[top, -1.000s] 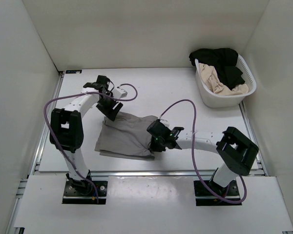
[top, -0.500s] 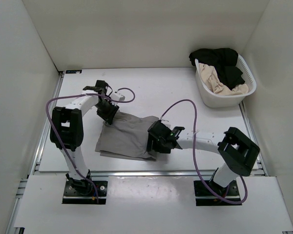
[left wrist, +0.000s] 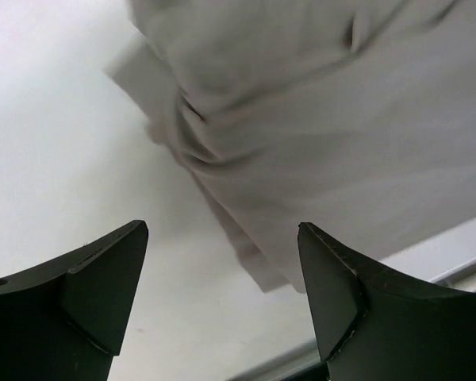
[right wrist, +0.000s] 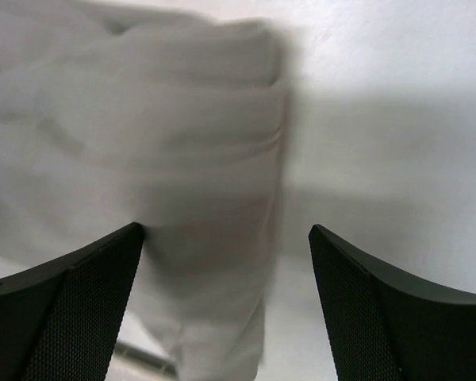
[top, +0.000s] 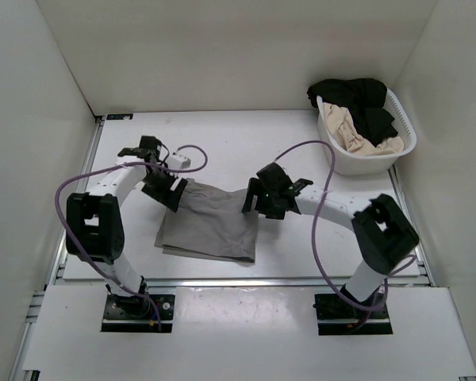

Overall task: Fold and stack the trousers
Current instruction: Fold the trousers

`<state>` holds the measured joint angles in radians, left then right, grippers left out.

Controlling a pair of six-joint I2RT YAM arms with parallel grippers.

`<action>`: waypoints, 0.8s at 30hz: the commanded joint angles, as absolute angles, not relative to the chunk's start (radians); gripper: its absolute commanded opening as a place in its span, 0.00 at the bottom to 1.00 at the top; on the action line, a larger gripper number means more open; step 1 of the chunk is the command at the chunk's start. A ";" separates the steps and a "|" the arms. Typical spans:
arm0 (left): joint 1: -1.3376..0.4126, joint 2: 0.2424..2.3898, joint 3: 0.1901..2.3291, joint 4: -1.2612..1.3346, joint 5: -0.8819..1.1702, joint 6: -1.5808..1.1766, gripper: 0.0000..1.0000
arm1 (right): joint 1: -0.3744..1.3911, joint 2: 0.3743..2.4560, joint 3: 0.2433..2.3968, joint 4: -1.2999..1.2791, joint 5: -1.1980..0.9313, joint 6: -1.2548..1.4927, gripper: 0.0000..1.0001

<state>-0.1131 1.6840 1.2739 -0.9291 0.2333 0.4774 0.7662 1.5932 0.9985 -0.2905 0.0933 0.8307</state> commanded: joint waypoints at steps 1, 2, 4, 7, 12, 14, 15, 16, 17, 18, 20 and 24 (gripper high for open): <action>-0.115 1.706 1.174 -0.954 0.264 0.471 0.87 | 0.710 1.713 1.074 -0.275 0.015 0.808 0.90; -0.115 1.706 1.134 -0.942 0.264 0.471 0.87 | 0.710 1.735 1.087 -0.275 0.002 0.795 0.86; -0.115 1.715 1.102 -0.901 0.264 0.471 0.87 | 0.687 1.787 1.126 -0.275 -0.008 0.795 0.78; -0.115 1.750 1.092 -0.878 0.255 0.471 0.87 | 0.654 1.819 1.157 -0.265 -0.018 0.795 0.48; -0.115 1.831 1.185 -0.851 0.297 0.462 0.87 | 0.566 1.851 1.199 -0.274 0.000 0.795 0.26; -0.115 1.854 1.224 -0.851 0.330 0.453 0.87 | 0.555 1.871 1.229 -0.290 -0.009 0.753 0.26; -0.115 1.865 1.262 -0.851 0.339 0.453 0.87 | 0.542 1.891 1.244 -0.316 -0.023 0.743 0.26; -0.115 1.894 1.284 -0.851 0.339 0.453 0.87 | 0.529 1.901 1.274 -0.328 -0.023 0.733 0.26; -0.115 1.910 1.305 -0.851 0.339 0.453 0.87 | 0.529 1.901 1.284 -0.337 -0.023 0.733 0.26; -0.115 1.927 1.328 -0.851 0.348 0.442 0.87 | 0.506 1.910 1.284 -0.337 -0.011 0.733 0.24; -0.115 1.974 1.391 -0.851 0.339 0.433 0.87 | 0.476 1.901 1.284 -0.337 0.000 0.745 0.24; -0.115 2.003 1.448 -0.862 0.339 0.422 0.87 | 0.456 1.861 1.272 -0.333 0.024 0.746 0.36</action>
<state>-0.1131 2.0006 1.4166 -0.8726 0.3035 0.4362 0.4747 1.8935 1.2575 -0.2947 -0.0216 0.7639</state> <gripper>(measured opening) 0.873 0.344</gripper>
